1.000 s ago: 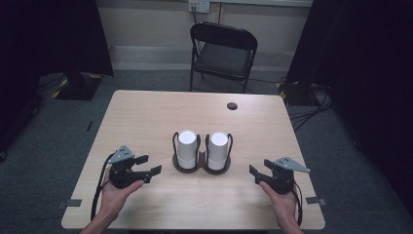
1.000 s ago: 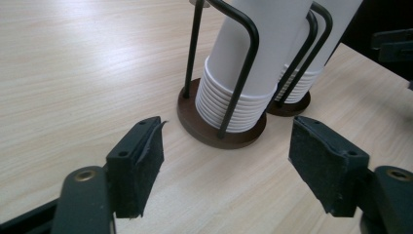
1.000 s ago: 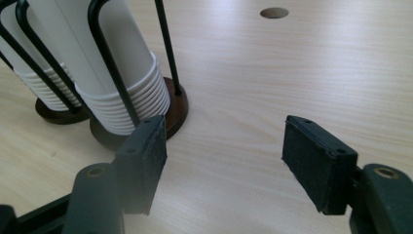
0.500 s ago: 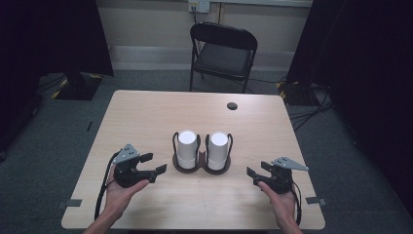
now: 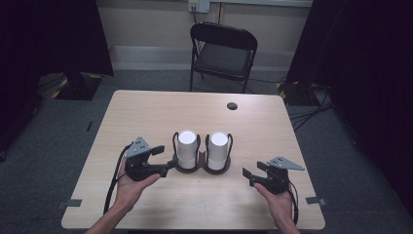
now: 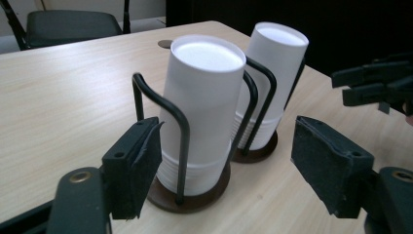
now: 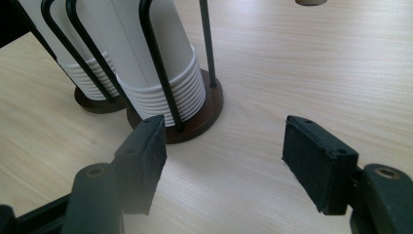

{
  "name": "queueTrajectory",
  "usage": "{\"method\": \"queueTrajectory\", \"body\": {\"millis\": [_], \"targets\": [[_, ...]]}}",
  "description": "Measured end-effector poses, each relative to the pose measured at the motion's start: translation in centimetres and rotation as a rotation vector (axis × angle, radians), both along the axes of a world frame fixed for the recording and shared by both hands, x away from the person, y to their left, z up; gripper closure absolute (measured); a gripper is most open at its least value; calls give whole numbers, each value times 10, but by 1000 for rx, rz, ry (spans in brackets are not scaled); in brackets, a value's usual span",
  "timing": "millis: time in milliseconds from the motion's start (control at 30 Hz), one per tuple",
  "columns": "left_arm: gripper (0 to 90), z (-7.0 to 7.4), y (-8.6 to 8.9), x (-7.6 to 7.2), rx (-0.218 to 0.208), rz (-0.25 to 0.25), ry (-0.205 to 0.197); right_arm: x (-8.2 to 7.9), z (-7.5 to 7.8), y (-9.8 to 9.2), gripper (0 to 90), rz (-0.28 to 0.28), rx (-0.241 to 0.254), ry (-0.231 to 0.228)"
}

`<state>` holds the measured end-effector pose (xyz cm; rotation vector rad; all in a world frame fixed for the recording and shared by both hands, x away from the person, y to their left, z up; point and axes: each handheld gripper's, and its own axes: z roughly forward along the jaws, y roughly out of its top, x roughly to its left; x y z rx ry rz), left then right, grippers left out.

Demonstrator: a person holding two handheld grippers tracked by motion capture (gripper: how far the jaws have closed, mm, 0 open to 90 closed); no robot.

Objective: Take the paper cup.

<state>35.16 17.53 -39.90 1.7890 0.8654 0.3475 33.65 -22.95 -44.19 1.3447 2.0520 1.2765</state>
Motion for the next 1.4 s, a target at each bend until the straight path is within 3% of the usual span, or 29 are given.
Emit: {"method": "queueTrajectory", "body": {"millis": [200, 300, 367, 567, 667, 733, 800, 833, 867, 933, 1167, 1200, 1400], "targets": [[269, 6, -12, 6, 33, -29, -38, 0, 1, -6, 325, -18, 9, 0], [291, 8, -14, 6, 31, -37, -49, 0, 0, -6, 325, -21, -3, 6], [321, 12, -18, 4, 31, -24, -82, 0, -1, -6, 325, -17, -1, 18], [310, 22, -33, 7, 30, -70, -110, -2, 0, -7, 325, -16, 6, 9], [274, 24, -40, 12, 26, -110, -83, -3, 0, -6, 325, -3, 5, -3], [269, 24, -44, 16, 17, -103, -80, -3, 0, -5, 325, -7, -8, 4], [260, 27, -51, 17, -12, -122, -64, -3, -1, -6, 326, -6, -7, 9], [258, 27, -51, 17, -12, -122, -64, -3, -1, -6, 326, -6, -7, 9], [258, 30, -57, 14, 14, -119, -96, -2, -1, -6, 326, -8, -7, 12], [252, 32, -61, 14, 18, -130, -100, -2, -1, -6, 325, -9, -7, 11], [250, 34, -80, 24, 21, -183, -83, -4, 0, -6, 326, -2, -5, 10], [252, 32, -83, 28, 27, -173, -89, -3, -1, -7, 329, 6, 23, 23], [278, 34, -89, 36, -3, -178, -99, -3, -1, -7, 329, 10, 25, 25]]}}
